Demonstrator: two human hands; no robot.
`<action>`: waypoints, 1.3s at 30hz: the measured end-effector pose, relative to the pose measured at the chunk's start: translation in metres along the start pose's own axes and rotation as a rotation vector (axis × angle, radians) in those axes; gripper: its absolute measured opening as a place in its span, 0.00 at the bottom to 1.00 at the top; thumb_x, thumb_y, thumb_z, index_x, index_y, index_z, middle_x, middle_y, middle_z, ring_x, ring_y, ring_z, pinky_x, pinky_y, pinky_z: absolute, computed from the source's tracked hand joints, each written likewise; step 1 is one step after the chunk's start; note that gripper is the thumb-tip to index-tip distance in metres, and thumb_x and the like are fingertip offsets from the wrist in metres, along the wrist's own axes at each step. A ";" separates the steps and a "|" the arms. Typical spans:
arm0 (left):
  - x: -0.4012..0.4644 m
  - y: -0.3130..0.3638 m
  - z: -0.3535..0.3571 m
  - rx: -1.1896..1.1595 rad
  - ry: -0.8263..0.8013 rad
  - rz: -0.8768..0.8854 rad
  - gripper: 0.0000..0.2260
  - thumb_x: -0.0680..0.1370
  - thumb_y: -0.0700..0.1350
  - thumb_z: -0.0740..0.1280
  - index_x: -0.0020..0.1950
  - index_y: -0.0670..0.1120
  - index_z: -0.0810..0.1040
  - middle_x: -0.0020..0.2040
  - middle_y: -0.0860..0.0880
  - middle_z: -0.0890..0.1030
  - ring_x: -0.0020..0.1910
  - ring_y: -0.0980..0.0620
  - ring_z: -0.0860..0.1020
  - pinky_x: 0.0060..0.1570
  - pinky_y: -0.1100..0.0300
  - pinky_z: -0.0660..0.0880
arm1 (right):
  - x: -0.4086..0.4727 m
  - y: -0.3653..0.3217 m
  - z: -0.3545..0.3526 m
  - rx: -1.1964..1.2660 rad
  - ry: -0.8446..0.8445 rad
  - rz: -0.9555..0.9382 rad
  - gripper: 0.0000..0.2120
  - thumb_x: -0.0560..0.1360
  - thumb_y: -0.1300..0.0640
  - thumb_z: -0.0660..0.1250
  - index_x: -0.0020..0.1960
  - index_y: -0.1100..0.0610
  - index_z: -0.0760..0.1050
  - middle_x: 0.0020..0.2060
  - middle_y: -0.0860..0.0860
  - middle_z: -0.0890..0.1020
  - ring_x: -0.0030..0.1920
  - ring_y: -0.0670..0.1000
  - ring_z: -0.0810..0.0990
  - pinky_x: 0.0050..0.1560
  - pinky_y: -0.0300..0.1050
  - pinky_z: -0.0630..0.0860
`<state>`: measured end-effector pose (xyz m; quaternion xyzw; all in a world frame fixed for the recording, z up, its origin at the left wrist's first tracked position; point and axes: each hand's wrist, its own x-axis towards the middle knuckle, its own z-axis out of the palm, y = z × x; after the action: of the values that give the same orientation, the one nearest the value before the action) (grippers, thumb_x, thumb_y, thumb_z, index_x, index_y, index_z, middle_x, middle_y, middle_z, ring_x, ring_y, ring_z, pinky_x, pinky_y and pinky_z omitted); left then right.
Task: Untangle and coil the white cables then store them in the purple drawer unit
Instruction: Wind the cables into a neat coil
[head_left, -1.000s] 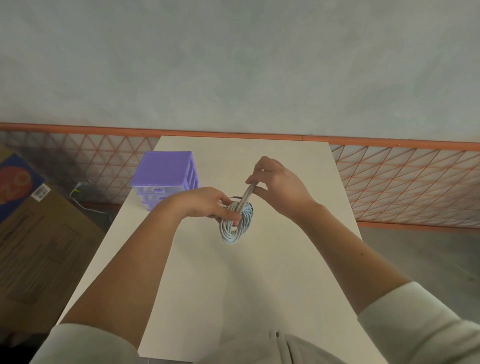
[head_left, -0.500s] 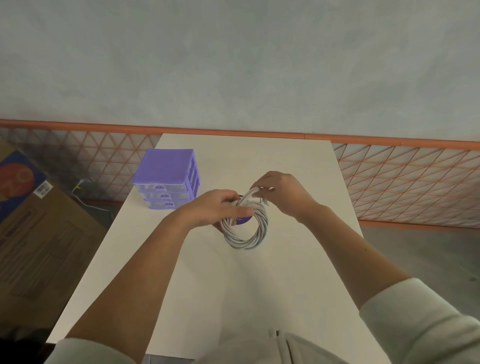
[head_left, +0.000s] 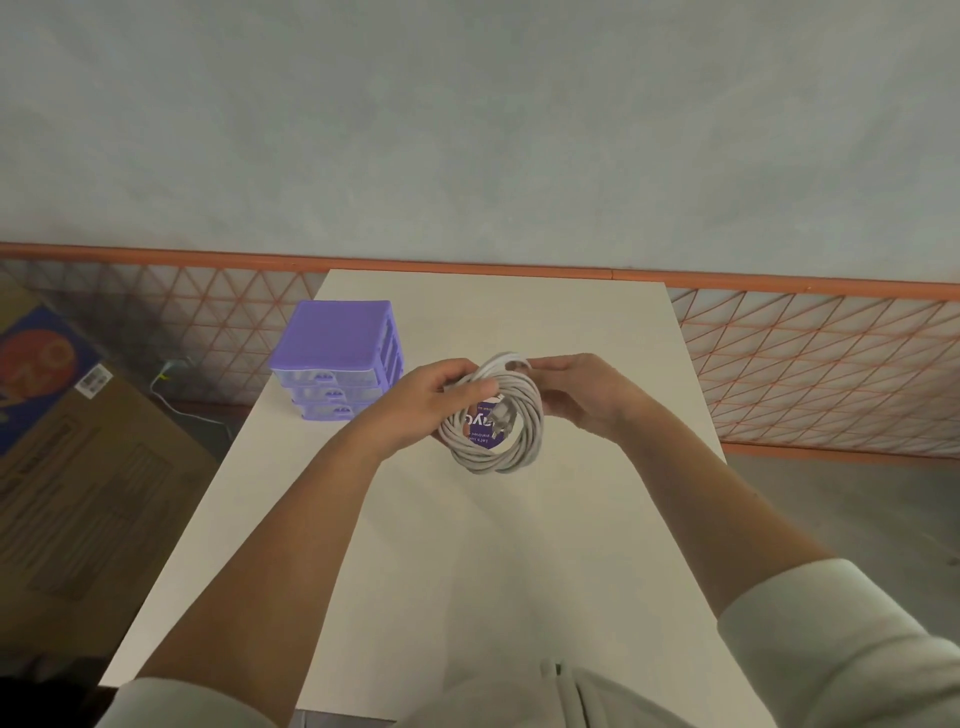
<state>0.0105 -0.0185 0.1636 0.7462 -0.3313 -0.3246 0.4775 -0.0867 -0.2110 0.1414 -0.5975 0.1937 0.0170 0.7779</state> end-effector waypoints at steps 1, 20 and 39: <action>0.001 -0.001 0.000 -0.002 0.011 0.011 0.09 0.78 0.54 0.67 0.48 0.49 0.80 0.42 0.46 0.80 0.41 0.54 0.79 0.41 0.59 0.74 | 0.001 0.002 0.001 0.044 -0.015 0.039 0.14 0.78 0.66 0.65 0.62 0.68 0.77 0.57 0.62 0.82 0.54 0.57 0.82 0.54 0.45 0.81; 0.005 -0.004 0.009 -0.137 0.212 0.029 0.12 0.79 0.55 0.65 0.36 0.54 0.76 0.32 0.56 0.73 0.28 0.61 0.70 0.30 0.69 0.69 | -0.019 0.000 0.008 0.327 -0.226 0.140 0.15 0.80 0.65 0.57 0.64 0.67 0.74 0.53 0.58 0.82 0.50 0.53 0.83 0.49 0.43 0.80; 0.012 -0.008 0.024 -0.019 0.514 0.113 0.12 0.76 0.55 0.69 0.44 0.46 0.76 0.37 0.52 0.78 0.33 0.61 0.74 0.35 0.70 0.70 | -0.006 0.018 0.045 -0.185 0.232 0.154 0.14 0.69 0.52 0.72 0.51 0.57 0.79 0.44 0.54 0.84 0.47 0.52 0.81 0.47 0.48 0.81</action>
<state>-0.0006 -0.0378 0.1465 0.7799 -0.2369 -0.1003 0.5705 -0.0836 -0.1624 0.1364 -0.6478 0.3254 0.0252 0.6884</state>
